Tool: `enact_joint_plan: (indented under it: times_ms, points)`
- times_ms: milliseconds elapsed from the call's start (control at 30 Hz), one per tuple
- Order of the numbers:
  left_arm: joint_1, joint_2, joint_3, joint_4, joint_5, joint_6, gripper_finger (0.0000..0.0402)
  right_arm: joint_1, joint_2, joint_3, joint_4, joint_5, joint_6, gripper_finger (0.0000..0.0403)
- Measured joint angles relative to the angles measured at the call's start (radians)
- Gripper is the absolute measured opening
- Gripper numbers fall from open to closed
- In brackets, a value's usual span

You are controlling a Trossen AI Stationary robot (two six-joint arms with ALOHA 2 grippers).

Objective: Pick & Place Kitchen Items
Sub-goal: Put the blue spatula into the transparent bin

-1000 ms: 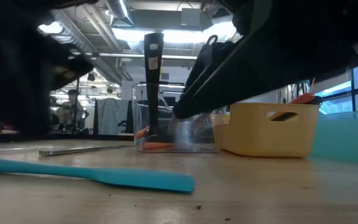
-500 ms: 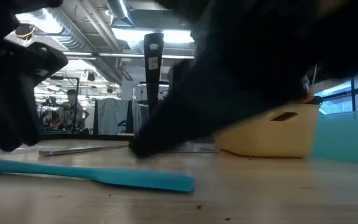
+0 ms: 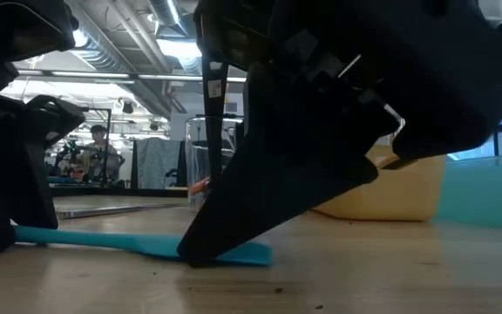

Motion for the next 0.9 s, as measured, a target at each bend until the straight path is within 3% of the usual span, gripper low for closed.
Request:
enact_joint_plan:
  times_ms: [333,900]
  points:
    - [0.015,0.001,0.000,0.008,-0.004,0.033,0.0125,-0.010,0.003,0.002,-0.047,-0.022,0.015,0.0136]
    - [0.056,0.000,0.001,0.003,0.040,0.057,0.0126,-0.009,0.000,0.000,-0.063,-0.022,0.016,0.0107]
